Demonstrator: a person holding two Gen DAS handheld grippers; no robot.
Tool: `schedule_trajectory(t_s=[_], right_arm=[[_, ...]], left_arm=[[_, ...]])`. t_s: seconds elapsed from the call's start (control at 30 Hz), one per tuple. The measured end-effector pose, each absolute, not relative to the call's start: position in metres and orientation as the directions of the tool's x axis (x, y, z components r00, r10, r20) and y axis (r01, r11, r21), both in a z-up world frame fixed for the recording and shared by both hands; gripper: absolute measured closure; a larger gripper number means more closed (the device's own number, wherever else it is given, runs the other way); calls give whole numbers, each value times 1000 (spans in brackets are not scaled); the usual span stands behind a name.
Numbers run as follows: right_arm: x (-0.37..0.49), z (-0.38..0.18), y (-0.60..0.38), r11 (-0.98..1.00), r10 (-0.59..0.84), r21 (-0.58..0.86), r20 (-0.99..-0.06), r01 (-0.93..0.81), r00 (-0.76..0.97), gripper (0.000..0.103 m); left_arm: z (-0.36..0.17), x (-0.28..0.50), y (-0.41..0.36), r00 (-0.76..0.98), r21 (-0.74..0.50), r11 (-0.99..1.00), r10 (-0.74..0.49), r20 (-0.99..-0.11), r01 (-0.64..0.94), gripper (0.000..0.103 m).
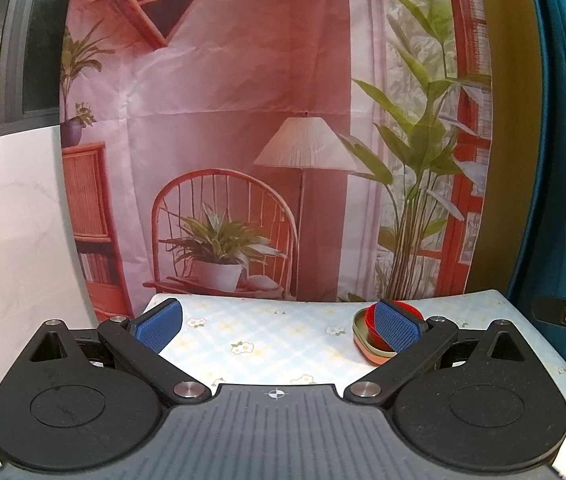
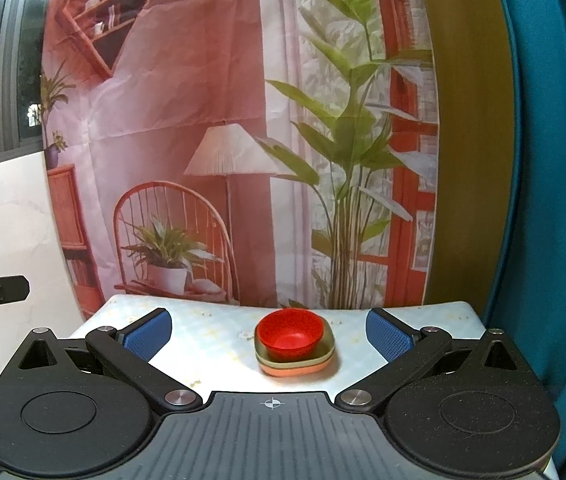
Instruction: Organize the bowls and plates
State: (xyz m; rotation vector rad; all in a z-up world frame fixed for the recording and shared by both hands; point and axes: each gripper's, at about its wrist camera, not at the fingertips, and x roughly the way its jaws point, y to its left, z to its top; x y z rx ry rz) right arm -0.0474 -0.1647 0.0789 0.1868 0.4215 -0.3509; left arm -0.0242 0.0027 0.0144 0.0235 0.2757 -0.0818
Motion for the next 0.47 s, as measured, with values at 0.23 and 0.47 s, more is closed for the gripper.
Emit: schedule_trajectory(t_s=[0.23,0.47], right_arm=[[-48,80,-165,923,-296,102,-426,371,855,0],[-48,80,-165,924,-295,102,-427,370,855,0]], left_arm=[[14,-25,4,960,9,996,-79,-268,84,0],[13,-26,4,960,9,996,-88,-266,93,0]])
